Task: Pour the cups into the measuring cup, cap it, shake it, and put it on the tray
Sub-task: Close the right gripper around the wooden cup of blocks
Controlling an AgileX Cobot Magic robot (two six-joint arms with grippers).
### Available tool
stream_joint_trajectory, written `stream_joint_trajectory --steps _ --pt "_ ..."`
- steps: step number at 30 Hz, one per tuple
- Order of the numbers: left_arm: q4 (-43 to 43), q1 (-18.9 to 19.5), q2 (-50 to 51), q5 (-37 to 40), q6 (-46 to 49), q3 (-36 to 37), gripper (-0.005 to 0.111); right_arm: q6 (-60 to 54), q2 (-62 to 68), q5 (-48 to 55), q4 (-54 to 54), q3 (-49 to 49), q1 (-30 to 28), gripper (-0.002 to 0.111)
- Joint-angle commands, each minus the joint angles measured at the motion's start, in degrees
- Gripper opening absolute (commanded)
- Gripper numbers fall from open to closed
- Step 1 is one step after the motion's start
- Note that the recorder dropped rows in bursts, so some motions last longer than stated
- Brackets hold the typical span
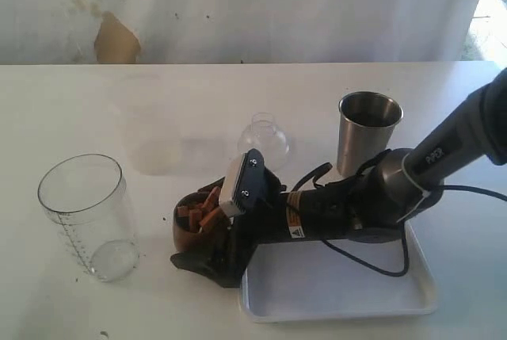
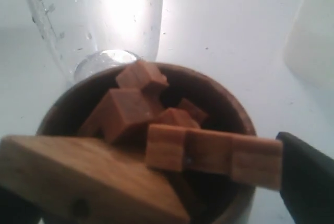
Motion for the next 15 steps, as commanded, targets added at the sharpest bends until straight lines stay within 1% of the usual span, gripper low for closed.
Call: stream_joint_trajectory --steps 1,6,13,15 --pt "0.0 -0.1 -0.2 -0.1 -0.1 0.3 0.000 -0.3 1.5 -1.7 0.1 -1.0 0.0 0.105" --pt "0.0 -0.1 -0.2 -0.1 -0.1 0.3 0.000 -0.3 1.8 -1.9 0.2 -1.0 0.0 0.105" --pt "0.0 -0.1 -0.2 -0.1 -0.1 0.3 0.000 -0.3 1.8 -5.3 0.2 -1.0 0.0 0.105" --pt "0.0 -0.1 -0.2 -0.1 -0.1 0.3 0.000 1.2 1.8 -5.6 0.2 -1.0 0.0 0.105"
